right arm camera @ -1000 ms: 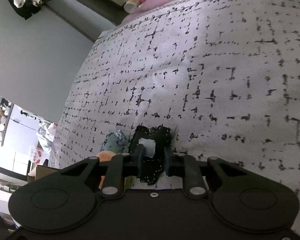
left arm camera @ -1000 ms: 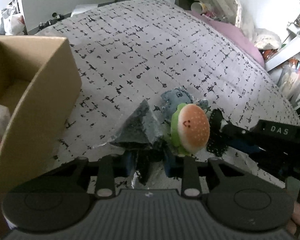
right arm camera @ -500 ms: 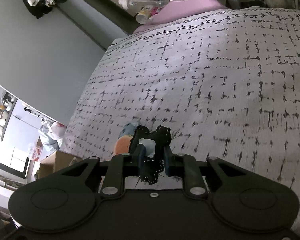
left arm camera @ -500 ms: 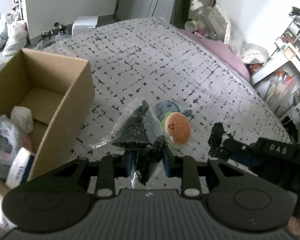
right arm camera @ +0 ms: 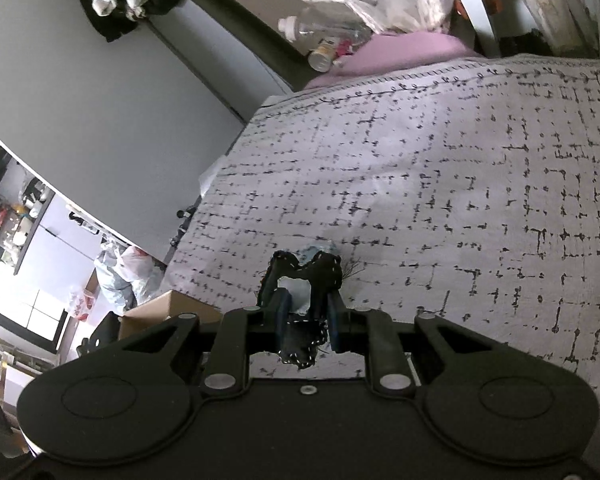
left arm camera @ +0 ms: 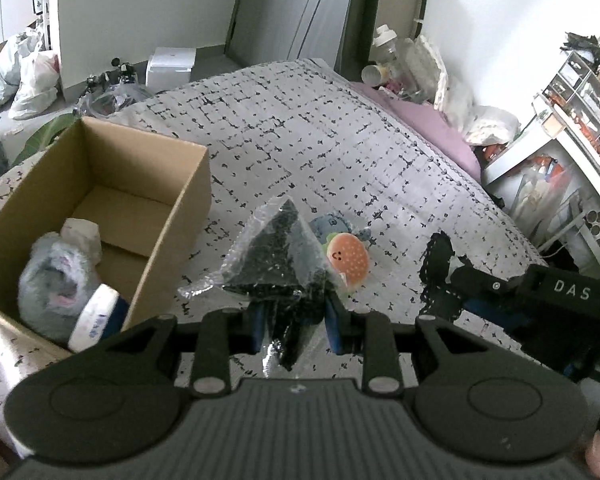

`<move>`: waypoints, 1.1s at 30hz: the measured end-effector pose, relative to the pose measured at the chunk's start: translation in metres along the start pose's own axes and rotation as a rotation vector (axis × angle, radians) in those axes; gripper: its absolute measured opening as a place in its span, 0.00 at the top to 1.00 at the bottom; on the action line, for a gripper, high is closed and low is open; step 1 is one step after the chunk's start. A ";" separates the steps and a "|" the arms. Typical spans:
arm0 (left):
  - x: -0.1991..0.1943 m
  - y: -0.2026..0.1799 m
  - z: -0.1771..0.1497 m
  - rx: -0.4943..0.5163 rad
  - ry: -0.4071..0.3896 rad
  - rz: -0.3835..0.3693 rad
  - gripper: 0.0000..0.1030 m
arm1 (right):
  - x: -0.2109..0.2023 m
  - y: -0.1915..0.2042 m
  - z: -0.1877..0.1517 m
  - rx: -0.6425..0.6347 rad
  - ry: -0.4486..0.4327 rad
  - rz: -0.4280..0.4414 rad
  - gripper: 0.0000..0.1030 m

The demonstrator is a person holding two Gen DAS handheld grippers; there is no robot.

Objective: Organize soft objects
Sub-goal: 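Lift the black bag with both grippers and carry it over the box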

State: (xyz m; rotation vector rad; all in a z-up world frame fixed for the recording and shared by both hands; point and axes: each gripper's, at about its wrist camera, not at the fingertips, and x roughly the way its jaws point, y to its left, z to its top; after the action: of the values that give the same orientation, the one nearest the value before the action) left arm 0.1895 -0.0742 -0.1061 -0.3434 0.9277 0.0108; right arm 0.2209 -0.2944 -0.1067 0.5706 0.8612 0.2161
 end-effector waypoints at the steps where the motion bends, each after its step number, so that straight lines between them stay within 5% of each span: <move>1: -0.003 0.002 0.001 0.000 -0.004 0.000 0.72 | -0.002 0.003 -0.001 -0.004 -0.001 0.003 0.81; 33: -0.053 0.094 0.042 -0.066 -0.050 0.024 0.72 | 0.002 0.122 -0.033 -0.146 0.020 0.060 0.80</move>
State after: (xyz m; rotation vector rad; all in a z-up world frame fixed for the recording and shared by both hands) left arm 0.1753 0.0343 -0.0684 -0.3913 0.8834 0.0713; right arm 0.2028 -0.1796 -0.0575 0.4592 0.8404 0.3366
